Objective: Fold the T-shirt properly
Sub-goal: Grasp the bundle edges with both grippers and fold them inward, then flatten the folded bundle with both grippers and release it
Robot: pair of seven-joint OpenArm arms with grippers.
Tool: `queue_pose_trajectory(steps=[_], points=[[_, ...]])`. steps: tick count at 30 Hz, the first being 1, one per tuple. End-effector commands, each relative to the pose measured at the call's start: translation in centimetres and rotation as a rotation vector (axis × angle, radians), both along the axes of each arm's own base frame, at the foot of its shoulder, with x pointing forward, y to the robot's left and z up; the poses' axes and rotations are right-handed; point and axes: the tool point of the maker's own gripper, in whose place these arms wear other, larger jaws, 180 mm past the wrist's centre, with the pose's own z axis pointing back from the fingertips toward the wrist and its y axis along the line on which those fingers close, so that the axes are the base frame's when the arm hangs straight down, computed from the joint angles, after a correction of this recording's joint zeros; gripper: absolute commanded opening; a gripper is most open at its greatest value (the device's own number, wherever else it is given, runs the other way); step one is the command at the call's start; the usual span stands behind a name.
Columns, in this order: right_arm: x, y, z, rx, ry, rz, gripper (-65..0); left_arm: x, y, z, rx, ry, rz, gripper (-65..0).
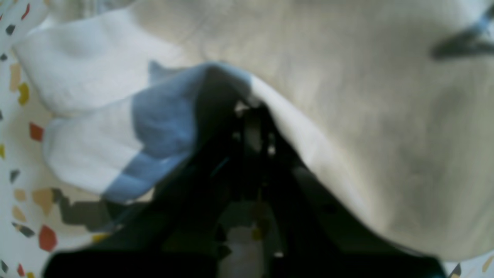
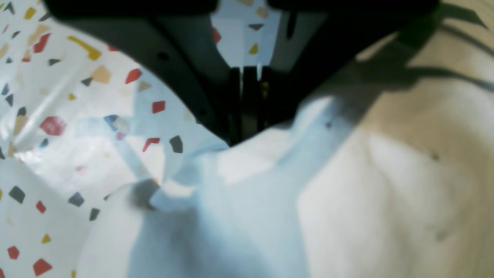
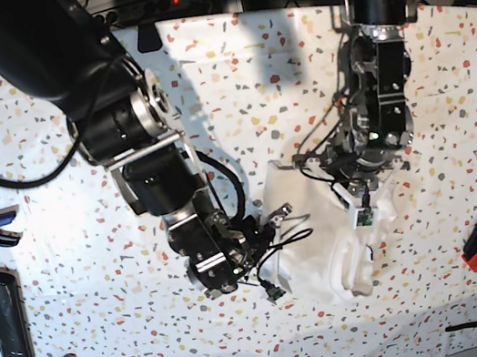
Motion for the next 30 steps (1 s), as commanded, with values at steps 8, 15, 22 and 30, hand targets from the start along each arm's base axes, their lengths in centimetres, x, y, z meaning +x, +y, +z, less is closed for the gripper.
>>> queue_pose_trajectory(steps=[8, 15, 22, 30], points=[[-1.3, 4.0, 2.8, 0.211, 0.105, 0.073, -65.0, 5.3, 2.6, 6.2, 0.031, -0.225, 0.003, -65.0], [-1.8, 4.5, 3.1, 0.249, 0.143, 0.066, -65.0, 8.0, 7.3, 9.5, 0.112, -0.256, 0.122, -65.0], [-1.4, 4.5, 3.6, 0.249, 0.131, 0.067, -65.0, 6.9, 11.6, 8.6, 0.185, -0.033, 0.25, -65.0], [0.2, 4.7, 6.0, 0.264, 0.102, 0.072, -65.0, 2.5, 9.7, 7.0, 0.191, 0.099, 0.215, -65.0]])
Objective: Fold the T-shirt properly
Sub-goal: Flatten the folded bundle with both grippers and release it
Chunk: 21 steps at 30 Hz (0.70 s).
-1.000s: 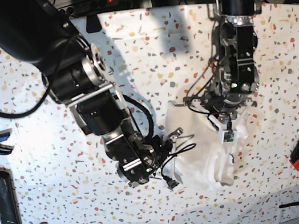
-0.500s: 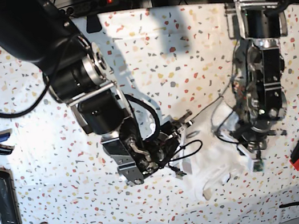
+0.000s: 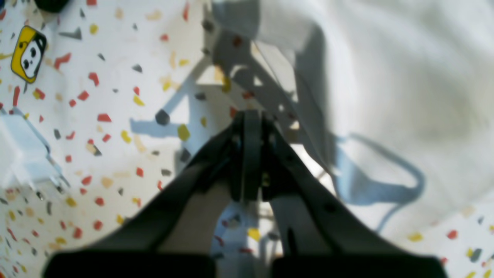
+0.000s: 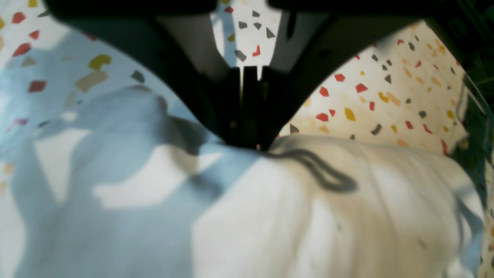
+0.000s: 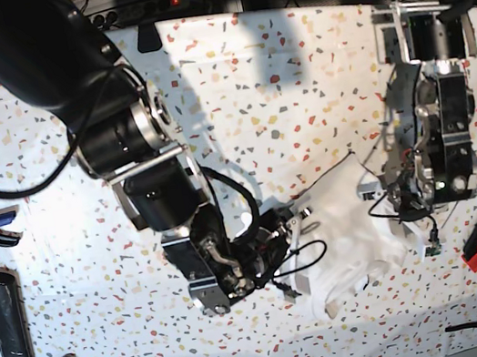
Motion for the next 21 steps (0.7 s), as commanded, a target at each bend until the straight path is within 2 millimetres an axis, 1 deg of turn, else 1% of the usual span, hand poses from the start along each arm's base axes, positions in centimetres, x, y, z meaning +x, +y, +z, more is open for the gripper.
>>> queue_pose_trajectory(steps=[1, 4, 6, 8, 11, 13, 15, 16, 18, 21], points=[[2.0, 1.0, 3.0, 0.042, -0.074, 0.009, -65.0, 0.6, -0.5, 1.5, -0.001, -0.057, -0.013, -65.0], [2.1, 1.0, 3.2, 0.043, -0.079, 0.008, -65.0, -1.7, -2.2, 0.2, -0.034, -0.041, -0.031, -65.0], [2.0, 0.9, 3.0, 0.037, -0.072, 0.011, -65.0, -3.2, -3.7, -0.7, -0.069, -0.031, -0.043, -65.0], [1.9, 0.9, 3.0, 0.032, -0.068, 0.013, -65.0, -4.4, -5.6, -1.3, -0.119, -0.032, -0.07, -65.0], [1.9, 0.9, 3.0, 0.033, -0.069, 0.012, -65.0, -5.7, -8.3, -1.5, -0.199, -0.042, -0.122, -65.0], [1.9, 0.9, 3.0, 0.033, -0.068, 0.012, -65.0, -5.6, -10.0, -1.1, -0.266, -0.101, -0.153, -65.0], [1.8, 0.9, 3.0, 0.033, -0.059, 0.014, -65.0, -5.2, -10.9, -0.7, -0.29, -0.165, -0.182, -65.0], [1.5, 0.9, 2.9, 0.034, -0.041, 0.017, -65.0, -5.0, -10.8, -0.9, -0.284, -0.177, -0.181, -65.0], [1.0, 1.0, 2.8, 0.037, -0.011, 0.023, -65.0, -4.8, -10.8, -2.0, -0.287, -0.159, -0.176, -65.0], [1.0, 1.3, 3.1, 0.061, -0.006, 0.019, -65.0, -5.0, -10.6, -4.0, -0.284, -0.098, -0.167, -65.0]])
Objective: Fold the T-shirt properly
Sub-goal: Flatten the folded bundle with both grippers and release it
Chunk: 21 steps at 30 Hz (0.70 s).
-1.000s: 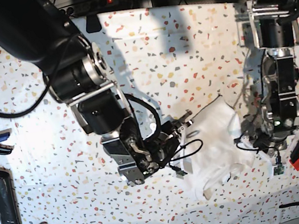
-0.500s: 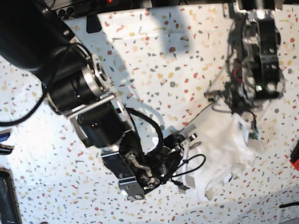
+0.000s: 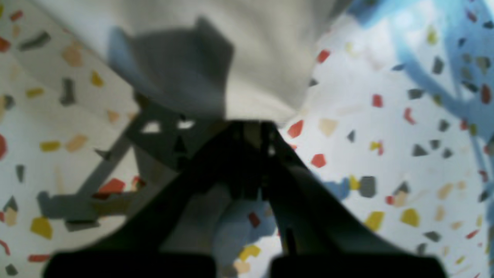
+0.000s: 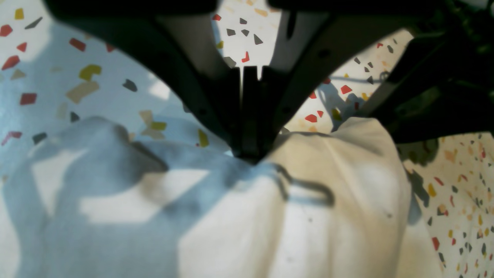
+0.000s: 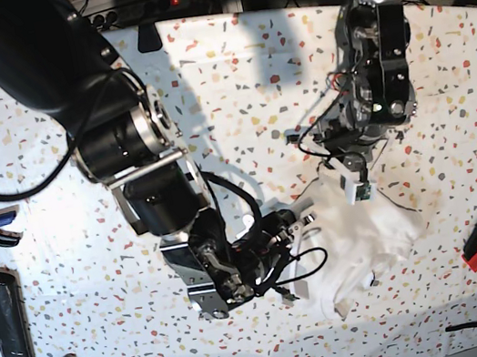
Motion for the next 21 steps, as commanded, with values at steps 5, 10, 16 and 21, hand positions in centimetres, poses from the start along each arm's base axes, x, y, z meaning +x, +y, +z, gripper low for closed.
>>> queue_pose_trajectory(steps=[5, 10, 16, 21], points=[[1.4, 1.0, 2.9, 0.042, -0.036, 0.018, -65.0, 2.4, 0.3, 1.0, 0.015, -0.108, 0.006, -65.0], [0.6, 0.4, 2.4, -0.001, 0.005, 0.04, -65.0, 4.7, 3.0, 2.5, 0.144, -0.169, 0.064, -65.0], [0.1, 0.0, 2.0, -0.028, 0.032, 0.053, -65.0, 8.4, 4.7, 6.6, 0.144, -0.291, 0.087, -65.0], [-0.1, 0.3, 2.2, -0.01, 0.045, 0.054, -65.0, 9.5, 5.9, 7.9, 0.17, -0.288, 0.098, -65.0]])
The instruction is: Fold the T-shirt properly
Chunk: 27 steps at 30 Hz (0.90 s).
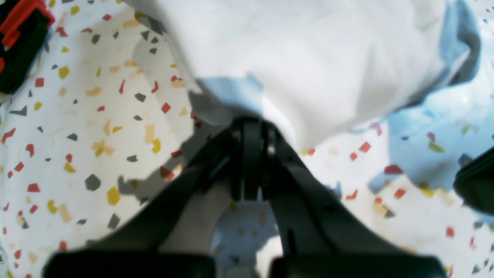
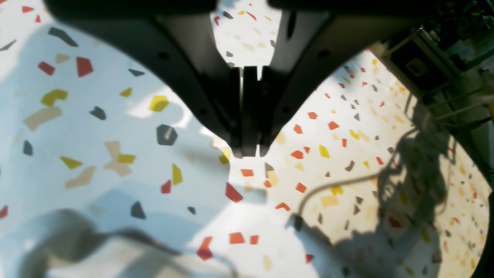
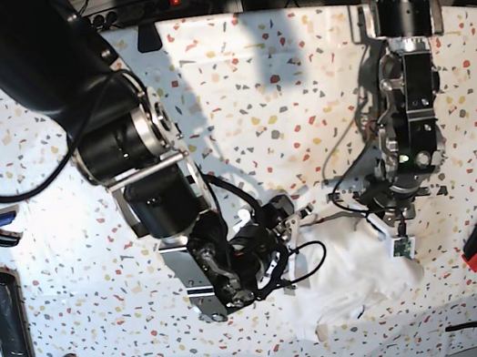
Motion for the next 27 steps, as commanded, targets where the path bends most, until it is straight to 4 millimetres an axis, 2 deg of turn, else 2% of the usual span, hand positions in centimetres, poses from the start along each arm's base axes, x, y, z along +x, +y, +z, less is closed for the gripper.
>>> queue_pose_trajectory(steps=[1, 5, 9, 12, 14, 17, 22, 25, 27], points=[[1.8, 0.8, 2.5, 0.03, -0.066, 0.01, -65.0, 1.3, 0.8, 2.0, 0.015, -0.052, 0.024, -65.0], [2.5, 1.2, 3.0, 0.059, -0.101, -0.004, -65.0, 0.8, 3.5, 1.7, 0.085, 0.016, 0.116, -65.0], [4.2, -0.2, 4.4, 0.066, -0.173, -0.034, -65.0, 0.7, 4.4, 3.6, 0.104, -0.004, 0.129, -65.0], [5.6, -2.4, 5.8, 0.039, -0.232, -0.05, -65.0, 0.6, 4.6, 5.6, 0.12, -0.033, 0.138, -65.0], [6.1, -3.8, 7.1, 0.047, -0.253, -0.064, -65.0, 0.3, 4.4, 6.1, 0.117, -0.044, 0.136, -65.0], [7.2, -6.0, 10.0, 0.129, -0.298, -0.132, -65.0, -0.5, 4.3, 5.7, 0.116, -0.041, 0.132, -65.0], [9.5, -11.2, 14.8, 0.224, -0.435, -0.325, -65.0, -2.9, 5.0, 4.8, 0.149, -0.023, 0.148, -65.0], [9.5, -13.9, 16.9, 0.279, -0.518, -0.417, -65.0, -4.2, 5.5, 5.7, 0.14, -0.06, 0.165, -65.0], [8.9, -15.6, 16.8, 0.277, -0.546, -0.455, -65.0, -5.0, 6.1, 6.6, 0.131, -0.099, 0.184, -65.0]])
